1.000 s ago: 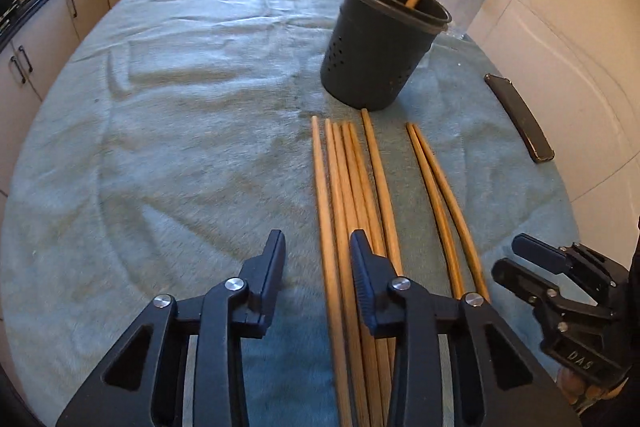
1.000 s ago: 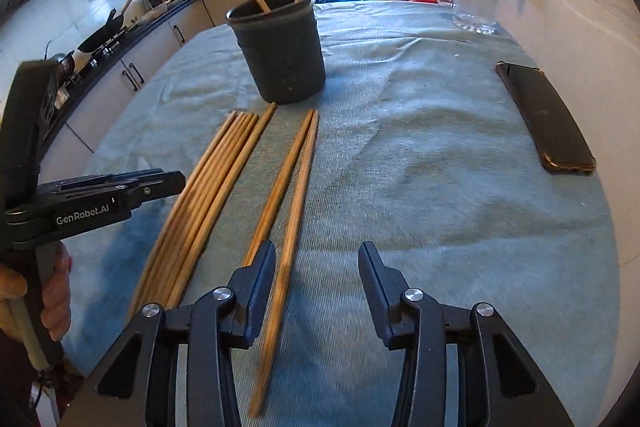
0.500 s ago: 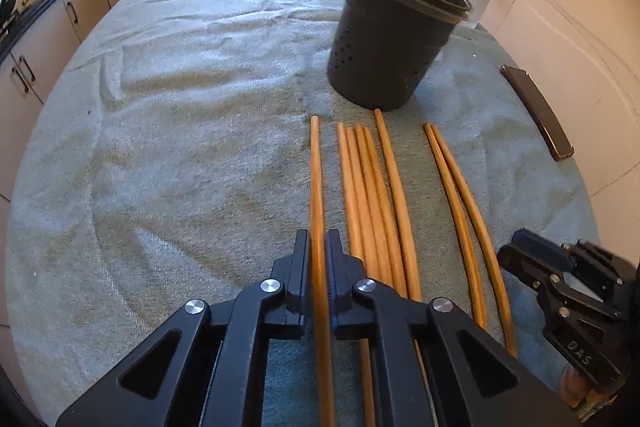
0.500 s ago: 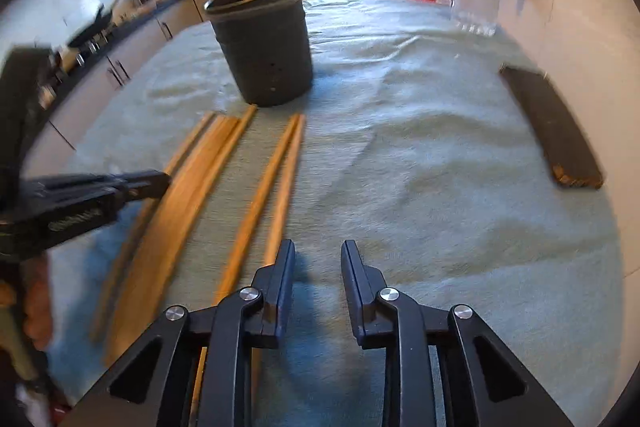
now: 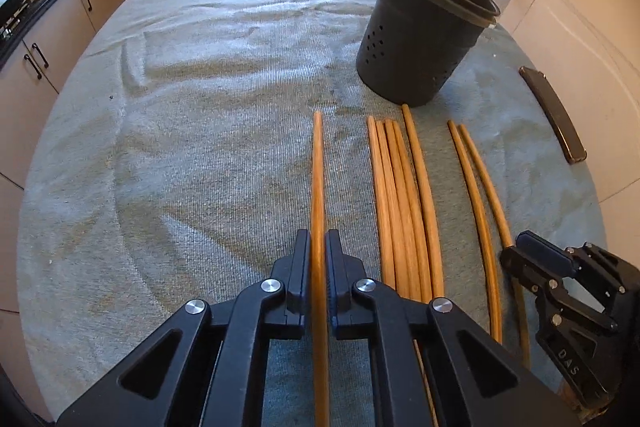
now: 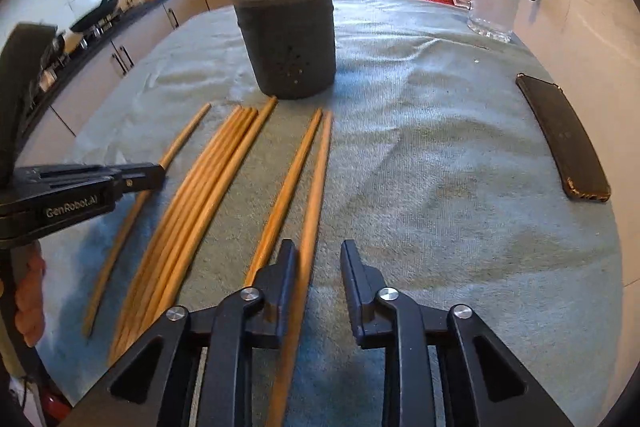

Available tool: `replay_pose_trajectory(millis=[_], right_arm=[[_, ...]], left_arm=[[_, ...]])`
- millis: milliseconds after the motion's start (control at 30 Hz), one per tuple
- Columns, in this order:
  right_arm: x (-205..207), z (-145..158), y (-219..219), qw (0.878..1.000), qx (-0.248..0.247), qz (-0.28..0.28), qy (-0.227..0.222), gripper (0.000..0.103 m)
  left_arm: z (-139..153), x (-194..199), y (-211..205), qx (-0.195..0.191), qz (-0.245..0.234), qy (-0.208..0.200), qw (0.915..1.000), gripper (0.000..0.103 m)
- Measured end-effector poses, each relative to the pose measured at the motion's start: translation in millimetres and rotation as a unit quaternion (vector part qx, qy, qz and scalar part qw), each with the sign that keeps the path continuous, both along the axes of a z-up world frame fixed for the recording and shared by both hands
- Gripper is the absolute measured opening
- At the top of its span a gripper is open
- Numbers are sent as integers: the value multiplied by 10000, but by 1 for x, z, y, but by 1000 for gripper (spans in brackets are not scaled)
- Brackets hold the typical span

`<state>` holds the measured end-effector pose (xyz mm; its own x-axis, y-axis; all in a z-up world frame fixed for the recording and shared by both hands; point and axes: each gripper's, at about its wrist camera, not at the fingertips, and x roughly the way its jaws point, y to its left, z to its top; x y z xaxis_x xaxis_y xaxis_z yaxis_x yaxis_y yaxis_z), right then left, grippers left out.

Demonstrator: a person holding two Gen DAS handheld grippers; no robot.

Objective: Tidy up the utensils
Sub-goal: 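Grasp a chopstick with the left tool while the right tool grasps another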

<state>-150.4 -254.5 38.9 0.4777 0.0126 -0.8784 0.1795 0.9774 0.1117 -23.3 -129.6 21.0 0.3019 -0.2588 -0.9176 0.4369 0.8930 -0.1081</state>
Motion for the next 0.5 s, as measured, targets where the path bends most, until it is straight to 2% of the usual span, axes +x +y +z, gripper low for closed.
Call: replay_pose_trajectory(millis=[100,233,367,500], right_arm=[[-1,1,-4,9998,-52,47,169,22],[5,0,-21,9995,121,-151,250,23],[27,-1,-32,9988,136,-270,387,23],[50,-2,-37,9981,43,-325,519,23]], left_arm=[[2,7,3,18,83,223,9997,7],[8,22,-2,177,143,170,9996,7],[3,41,-8,166,263,403,9987,8],[2,54,-13,137,311,403,9986,8]])
